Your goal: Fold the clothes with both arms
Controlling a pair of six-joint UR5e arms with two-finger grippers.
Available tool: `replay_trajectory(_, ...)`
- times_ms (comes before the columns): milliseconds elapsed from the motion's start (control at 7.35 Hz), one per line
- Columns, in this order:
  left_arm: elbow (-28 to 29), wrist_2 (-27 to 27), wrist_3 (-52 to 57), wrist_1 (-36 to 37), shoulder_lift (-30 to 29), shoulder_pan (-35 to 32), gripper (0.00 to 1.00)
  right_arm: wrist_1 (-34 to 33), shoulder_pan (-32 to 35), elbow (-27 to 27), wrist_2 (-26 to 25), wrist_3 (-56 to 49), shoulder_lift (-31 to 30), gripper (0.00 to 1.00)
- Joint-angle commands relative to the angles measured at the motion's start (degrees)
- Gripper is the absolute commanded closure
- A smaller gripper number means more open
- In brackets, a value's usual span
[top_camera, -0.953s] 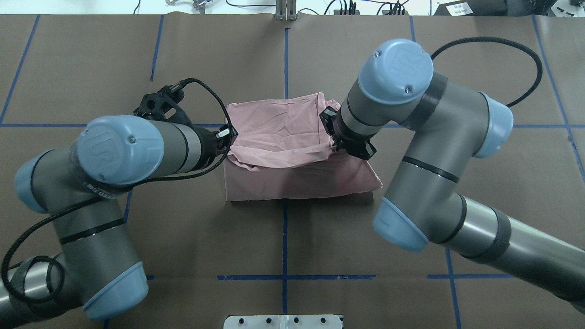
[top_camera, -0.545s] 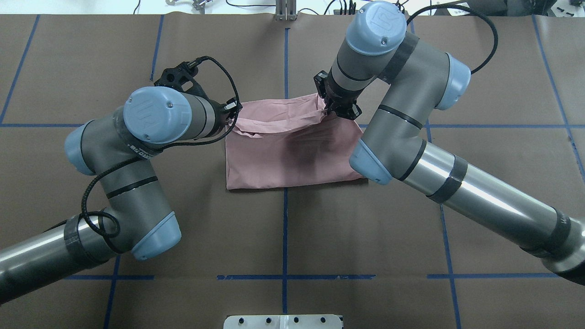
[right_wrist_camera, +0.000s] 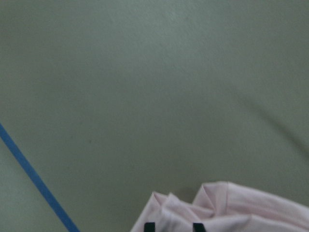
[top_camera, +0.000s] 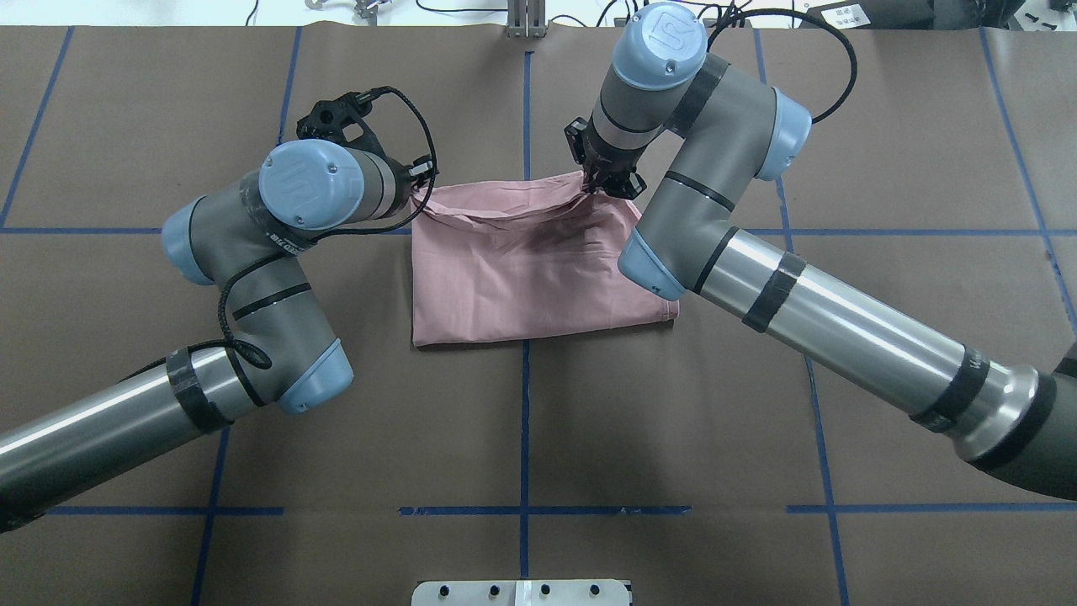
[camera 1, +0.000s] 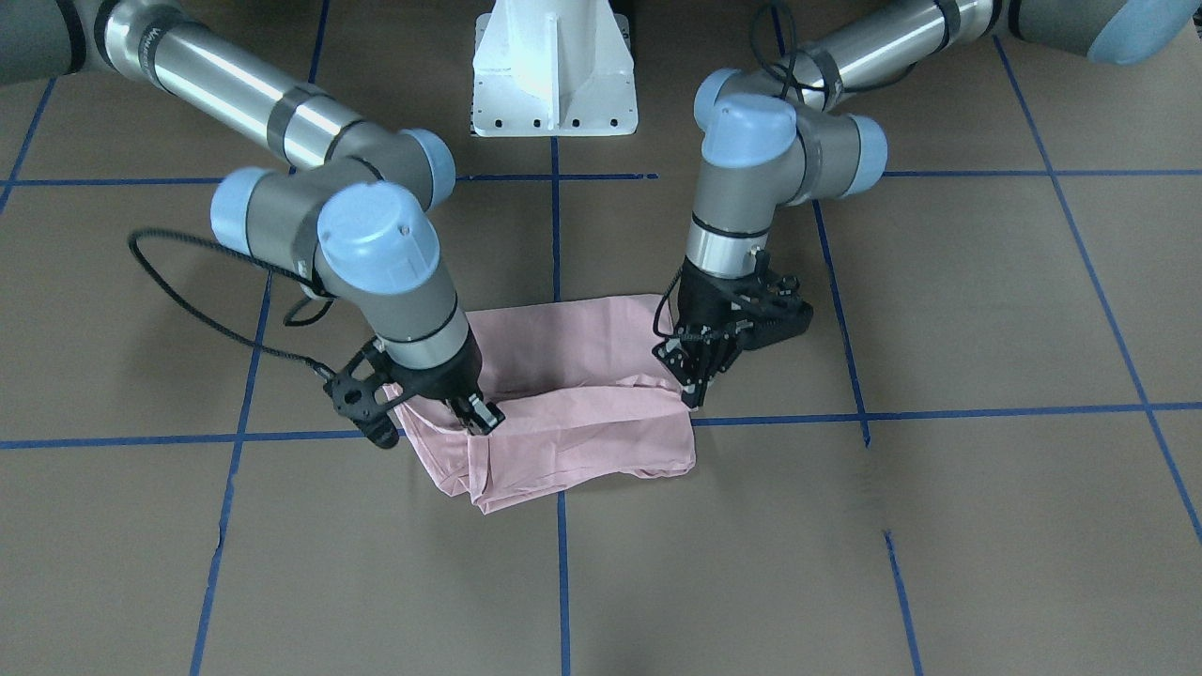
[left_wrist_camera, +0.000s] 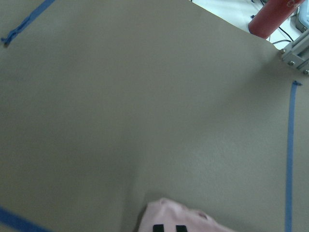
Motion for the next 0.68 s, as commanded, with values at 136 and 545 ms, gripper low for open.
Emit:
replay_trajectory(136,2.0,-0.6,3.0,-6.1,-0.2,-1.7,0.0,2.9,5.3,-2.9,3.8,-10.4,-1.5,0.0)
replay_trajectory(545,-7.3,-22.1,29.5,-5.9,11.5,-15.1,0.0,2.4,16.6,6.3,16.1,-29.5,-15.2,0.0)
